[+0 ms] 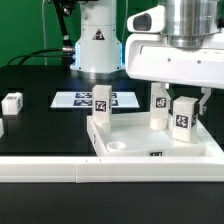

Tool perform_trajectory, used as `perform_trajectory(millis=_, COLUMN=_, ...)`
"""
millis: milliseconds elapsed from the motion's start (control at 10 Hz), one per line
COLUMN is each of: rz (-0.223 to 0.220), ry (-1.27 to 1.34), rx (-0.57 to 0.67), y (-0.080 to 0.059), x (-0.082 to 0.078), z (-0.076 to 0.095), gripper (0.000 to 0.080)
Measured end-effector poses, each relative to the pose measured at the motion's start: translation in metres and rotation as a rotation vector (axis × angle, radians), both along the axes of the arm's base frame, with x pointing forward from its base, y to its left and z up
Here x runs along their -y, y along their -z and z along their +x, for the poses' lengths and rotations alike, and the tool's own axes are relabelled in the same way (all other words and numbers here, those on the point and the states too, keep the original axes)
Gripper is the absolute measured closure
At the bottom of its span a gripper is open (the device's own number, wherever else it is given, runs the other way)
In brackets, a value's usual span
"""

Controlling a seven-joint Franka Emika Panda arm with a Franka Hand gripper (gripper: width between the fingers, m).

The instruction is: Assemble square table

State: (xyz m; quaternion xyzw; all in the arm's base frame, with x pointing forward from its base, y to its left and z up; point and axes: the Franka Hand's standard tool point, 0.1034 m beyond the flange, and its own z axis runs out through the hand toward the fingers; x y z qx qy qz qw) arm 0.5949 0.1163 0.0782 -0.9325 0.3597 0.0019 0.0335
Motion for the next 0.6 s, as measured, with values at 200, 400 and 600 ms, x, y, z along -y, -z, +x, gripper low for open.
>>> perform_trajectory(millis=200, rz=0.013, ry=0.217, rx=-0.014, y=0.0002, x=-0.0023, z=-0.0003, gripper=0.0508)
perform_trajectory(millis=400, rz=0.017, ry=0.302, rx=-0.02, y=0.0002, x=-0.0031, z=-0.0003, gripper=0.0508)
perform_trajectory(millis=600, rz=0.025, ry=0.413, rx=-0.028, y=0.0002, x=-0.0035, z=-0.0001, gripper=0.0508)
